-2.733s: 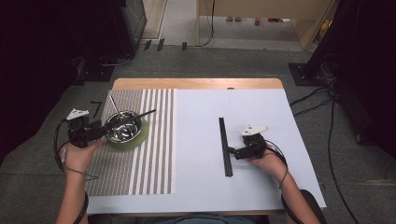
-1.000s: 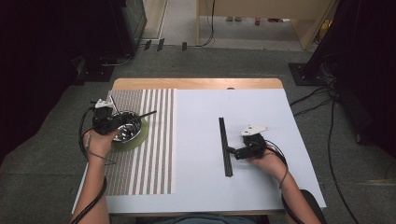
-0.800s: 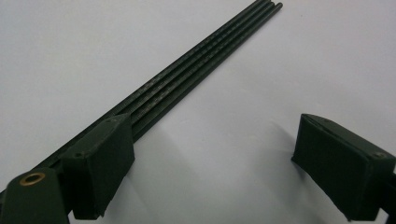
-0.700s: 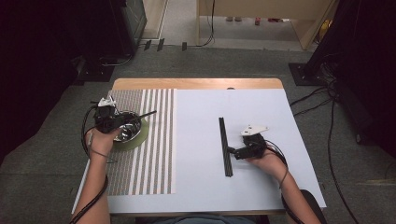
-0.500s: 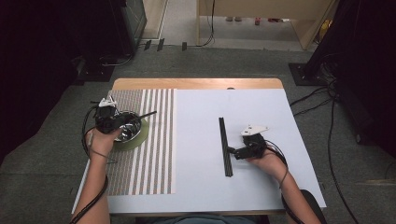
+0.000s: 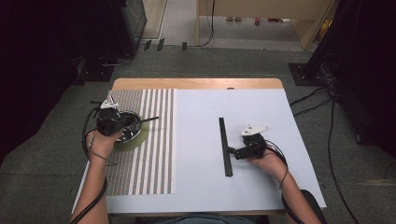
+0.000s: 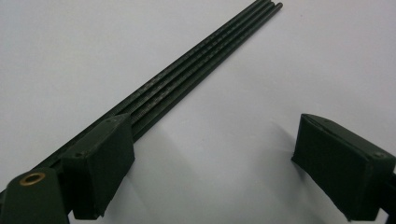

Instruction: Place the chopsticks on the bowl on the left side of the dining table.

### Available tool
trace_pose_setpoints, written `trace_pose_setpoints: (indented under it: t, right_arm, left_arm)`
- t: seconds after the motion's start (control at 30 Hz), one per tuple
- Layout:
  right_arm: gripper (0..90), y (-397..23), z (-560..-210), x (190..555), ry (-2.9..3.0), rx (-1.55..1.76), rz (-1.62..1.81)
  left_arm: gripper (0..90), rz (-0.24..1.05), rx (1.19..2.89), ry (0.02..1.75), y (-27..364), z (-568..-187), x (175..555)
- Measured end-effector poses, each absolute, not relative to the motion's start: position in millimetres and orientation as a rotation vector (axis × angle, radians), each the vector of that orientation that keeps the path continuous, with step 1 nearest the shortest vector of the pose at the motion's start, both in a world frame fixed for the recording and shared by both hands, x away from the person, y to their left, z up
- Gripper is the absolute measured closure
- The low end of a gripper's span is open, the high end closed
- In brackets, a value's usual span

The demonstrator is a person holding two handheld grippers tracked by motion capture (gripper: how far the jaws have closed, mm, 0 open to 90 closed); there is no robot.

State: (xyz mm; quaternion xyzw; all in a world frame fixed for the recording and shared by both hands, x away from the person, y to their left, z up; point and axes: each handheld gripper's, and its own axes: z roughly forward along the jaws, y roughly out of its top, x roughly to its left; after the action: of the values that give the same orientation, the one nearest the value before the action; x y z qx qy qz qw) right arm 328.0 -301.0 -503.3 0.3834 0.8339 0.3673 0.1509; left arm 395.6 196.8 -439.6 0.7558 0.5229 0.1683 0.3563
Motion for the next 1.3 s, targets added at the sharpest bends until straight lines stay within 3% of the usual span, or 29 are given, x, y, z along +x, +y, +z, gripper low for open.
trace_pose_setpoints:
  t: [0.37,0.5,0.7,0.83,1.0,1.3]
  right_arm:
    - [11.9,-301,-503,328,2.394,1.101,1.054]
    - [11.9,-301,-503,328,2.394,1.101,1.054]
    - [11.8,-301,-503,328,2.394,1.101,1.055]
    - [11.8,-301,-503,328,2.395,1.098,1.053]
    - [11.9,-301,-503,328,2.395,1.092,1.054]
    - [11.8,-301,-503,328,2.394,1.094,1.055]
  left_arm:
    - [88.8,0.43,1.942,1.36,199,-441,395]
    - [84.2,0.418,1.929,1.35,200,-439,395]
    - [69.5,0.409,1.889,1.366,203,-430,394]
    - [53.3,0.447,1.892,1.35,199,-425,391]
    - [42.0,0.463,1.877,1.334,195,-419,389]
    - [35.5,0.433,1.875,1.326,191,-412,385]
